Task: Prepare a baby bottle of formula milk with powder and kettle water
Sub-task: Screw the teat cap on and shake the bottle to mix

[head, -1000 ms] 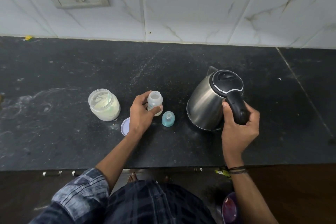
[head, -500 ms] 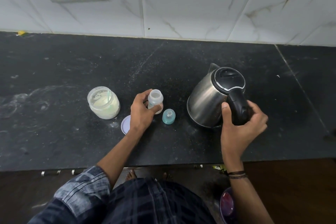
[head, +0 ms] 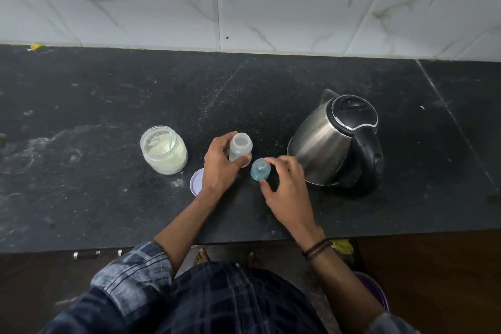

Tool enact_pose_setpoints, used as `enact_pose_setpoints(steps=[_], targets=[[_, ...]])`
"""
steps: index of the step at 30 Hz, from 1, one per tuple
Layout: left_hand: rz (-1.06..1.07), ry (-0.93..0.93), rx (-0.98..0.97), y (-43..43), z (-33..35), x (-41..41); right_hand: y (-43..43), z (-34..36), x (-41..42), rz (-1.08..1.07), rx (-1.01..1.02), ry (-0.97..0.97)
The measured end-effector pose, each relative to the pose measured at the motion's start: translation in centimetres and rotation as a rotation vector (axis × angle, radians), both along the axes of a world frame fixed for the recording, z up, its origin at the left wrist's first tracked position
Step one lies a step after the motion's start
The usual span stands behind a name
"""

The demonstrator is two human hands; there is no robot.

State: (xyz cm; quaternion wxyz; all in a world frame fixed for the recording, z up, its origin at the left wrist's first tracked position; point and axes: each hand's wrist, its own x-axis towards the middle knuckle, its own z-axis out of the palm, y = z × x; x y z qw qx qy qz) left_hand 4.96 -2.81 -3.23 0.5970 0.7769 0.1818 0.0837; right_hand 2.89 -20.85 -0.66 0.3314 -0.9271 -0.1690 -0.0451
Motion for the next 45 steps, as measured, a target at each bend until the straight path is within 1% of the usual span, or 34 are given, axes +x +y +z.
enact_pose_setpoints(steps=[3, 5, 10, 14, 17, 21, 24, 27, 32, 45], targets=[[-0.005, -0.015, 0.041, 0.2, -0.1, -0.2, 0.9, -0.9, 1.4, 0.046, -0.092, 0.132], [-0.01, -0.018, 0.046, 0.2, 0.1, -0.2, 1.4, -1.2, 2.1, 0.054, -0.124, 0.183], [-0.034, -0.013, 0.056, 0.4, 0.7, -0.2, 1.9, -0.9, 3.1, -0.003, -0.179, 0.188], [-0.048, -0.017, 0.066, 0.5, 0.5, -0.2, 1.3, 0.7, 3.7, -0.1, -0.071, 0.158], [-0.049, -0.018, 0.073, 0.4, 0.4, -0.2, 1.1, 2.6, 4.2, -0.148, 0.065, 0.111], [-0.046, -0.025, 0.081, 0.4, 0.4, -0.1, 2.0, 4.4, 5.2, -0.094, 0.247, 0.157], [-0.048, -0.01, 0.09, 0.4, 0.4, -0.1, 3.0, 4.9, 5.9, -0.001, 0.295, 0.158], [-0.052, 0.011, 0.1, 0.5, 0.3, 0.0, 3.9, 4.9, 6.6, 0.064, 0.265, 0.168], [-0.062, 0.054, 0.128, 0.6, 0.3, 0.2, 4.9, 4.7, 7.2, 0.157, 0.109, 0.167], [-0.076, 0.078, 0.16, 0.8, 0.4, 0.3, 5.7, 5.2, 7.8, 0.16, -0.056, 0.118]])
